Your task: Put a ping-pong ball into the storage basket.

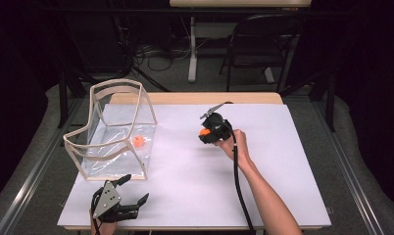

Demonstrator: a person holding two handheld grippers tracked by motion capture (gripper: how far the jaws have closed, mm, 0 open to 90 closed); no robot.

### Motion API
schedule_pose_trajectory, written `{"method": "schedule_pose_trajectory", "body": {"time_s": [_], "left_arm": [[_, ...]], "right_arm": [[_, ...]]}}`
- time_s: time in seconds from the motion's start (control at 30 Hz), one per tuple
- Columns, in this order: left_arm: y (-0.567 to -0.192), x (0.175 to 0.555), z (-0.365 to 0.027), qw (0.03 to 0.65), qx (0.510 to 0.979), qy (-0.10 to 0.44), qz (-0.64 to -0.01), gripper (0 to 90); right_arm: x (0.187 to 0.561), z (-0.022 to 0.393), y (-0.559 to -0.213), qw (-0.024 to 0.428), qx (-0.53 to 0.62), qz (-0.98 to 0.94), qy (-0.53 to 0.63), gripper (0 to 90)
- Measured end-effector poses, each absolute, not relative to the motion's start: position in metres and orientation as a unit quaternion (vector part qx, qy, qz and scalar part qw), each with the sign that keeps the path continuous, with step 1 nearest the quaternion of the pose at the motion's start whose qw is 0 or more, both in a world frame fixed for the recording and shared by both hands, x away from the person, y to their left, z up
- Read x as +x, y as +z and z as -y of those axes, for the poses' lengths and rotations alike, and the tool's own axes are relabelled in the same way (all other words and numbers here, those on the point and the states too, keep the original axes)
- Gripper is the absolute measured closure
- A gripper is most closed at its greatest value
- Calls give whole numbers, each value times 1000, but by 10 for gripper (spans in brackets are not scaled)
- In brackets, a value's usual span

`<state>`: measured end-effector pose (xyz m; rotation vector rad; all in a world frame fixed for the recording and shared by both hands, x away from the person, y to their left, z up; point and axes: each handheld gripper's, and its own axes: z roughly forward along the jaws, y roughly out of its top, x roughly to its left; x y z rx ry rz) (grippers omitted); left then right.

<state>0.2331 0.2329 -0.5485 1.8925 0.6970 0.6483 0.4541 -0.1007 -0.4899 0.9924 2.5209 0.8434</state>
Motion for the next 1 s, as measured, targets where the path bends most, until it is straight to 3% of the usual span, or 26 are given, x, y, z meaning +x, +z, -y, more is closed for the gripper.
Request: {"method": "schedule_pose_trajectory", "body": {"time_s": [1.0], "left_arm": [[-549, 233, -232, 488, 780, 266, -287, 157]], "right_arm": [[437, 72, -477, 140, 299, -899, 288, 504]]}}
